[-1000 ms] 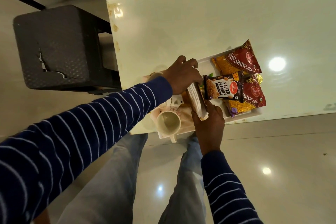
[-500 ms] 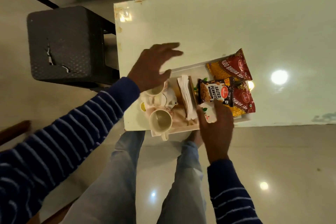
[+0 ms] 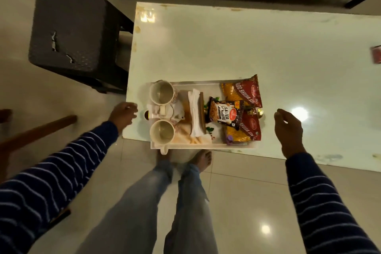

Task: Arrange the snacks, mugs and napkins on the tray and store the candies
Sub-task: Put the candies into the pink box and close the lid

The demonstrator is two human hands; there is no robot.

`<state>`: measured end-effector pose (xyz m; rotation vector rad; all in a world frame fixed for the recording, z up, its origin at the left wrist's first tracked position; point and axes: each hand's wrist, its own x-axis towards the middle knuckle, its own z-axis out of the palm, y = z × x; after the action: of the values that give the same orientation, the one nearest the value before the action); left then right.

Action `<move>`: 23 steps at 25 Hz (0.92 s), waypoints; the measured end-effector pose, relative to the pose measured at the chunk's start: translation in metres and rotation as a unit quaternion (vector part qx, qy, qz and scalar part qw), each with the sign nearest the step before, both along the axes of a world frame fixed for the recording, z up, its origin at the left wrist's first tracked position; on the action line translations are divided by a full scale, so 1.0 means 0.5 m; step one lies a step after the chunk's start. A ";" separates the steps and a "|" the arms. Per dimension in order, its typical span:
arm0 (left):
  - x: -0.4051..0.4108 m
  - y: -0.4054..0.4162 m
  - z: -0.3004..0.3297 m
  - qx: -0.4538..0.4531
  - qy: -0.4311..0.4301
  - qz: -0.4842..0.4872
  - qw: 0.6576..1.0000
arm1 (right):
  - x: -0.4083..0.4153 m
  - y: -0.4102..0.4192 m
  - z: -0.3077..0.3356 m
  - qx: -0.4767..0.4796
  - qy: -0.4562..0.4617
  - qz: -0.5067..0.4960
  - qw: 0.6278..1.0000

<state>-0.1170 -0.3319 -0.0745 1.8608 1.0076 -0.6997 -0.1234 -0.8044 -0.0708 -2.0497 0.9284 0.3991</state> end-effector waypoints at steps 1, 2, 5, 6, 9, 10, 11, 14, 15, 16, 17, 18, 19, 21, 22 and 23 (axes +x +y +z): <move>-0.017 -0.005 -0.013 -0.015 0.024 -0.010 1.000 | 0.003 -0.003 -0.014 0.036 0.018 -0.023 0.999; -0.028 -0.011 -0.025 -0.024 0.034 -0.022 0.999 | 0.005 0.000 -0.021 0.073 0.036 -0.043 0.996; -0.038 -0.022 -0.064 -0.025 0.028 -0.065 0.997 | 0.010 0.031 -0.029 0.172 0.056 -0.055 0.982; -0.039 -0.026 -0.071 -0.026 0.021 -0.076 0.997 | 0.010 0.040 -0.026 0.186 0.052 -0.063 0.979; -0.049 -0.028 -0.086 -0.053 0.002 -0.056 0.997 | 0.018 0.045 -0.033 0.189 0.038 -0.098 0.976; -0.052 -0.030 -0.088 -0.065 -0.003 -0.045 0.997 | 0.023 0.042 -0.037 0.191 0.038 -0.099 0.976; -0.053 -0.029 -0.088 -0.075 -0.007 -0.036 0.997 | 0.029 0.042 -0.046 0.191 0.044 -0.091 0.976; -0.052 -0.033 -0.082 -0.093 -0.015 -0.029 0.995 | 0.035 0.044 -0.057 0.176 0.070 -0.064 0.980; -0.050 -0.034 -0.083 -0.091 -0.015 -0.033 0.995 | 0.036 0.044 -0.058 0.171 0.072 -0.061 0.981; -0.049 -0.036 -0.084 -0.089 -0.015 -0.041 0.995 | 0.037 0.041 -0.058 0.167 0.069 -0.057 0.982; -0.046 -0.038 -0.085 -0.088 -0.017 -0.049 0.995 | 0.037 0.036 -0.058 0.163 0.065 -0.054 0.983; -0.039 -0.042 -0.085 -0.090 -0.022 -0.057 0.994 | 0.036 0.030 -0.056 0.160 0.061 -0.051 0.984; -0.028 -0.048 -0.083 -0.092 -0.028 -0.067 0.993 | 0.034 0.022 -0.054 0.158 0.059 -0.050 0.984; 0.007 -0.077 -0.077 -0.095 -0.048 -0.087 0.990 | 0.034 -0.016 -0.048 0.160 0.049 -0.058 0.984; 0.028 -0.096 -0.073 -0.096 -0.061 -0.093 0.989 | 0.038 -0.039 -0.044 0.164 0.042 -0.065 0.983; 0.049 -0.118 -0.070 -0.098 -0.073 -0.097 0.988 | 0.045 -0.064 -0.040 0.169 0.035 -0.072 0.982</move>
<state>-0.0923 -0.3912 -0.1094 1.8221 0.6464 -0.7356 -0.1008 -0.8362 -0.0908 -1.6587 0.9710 0.5166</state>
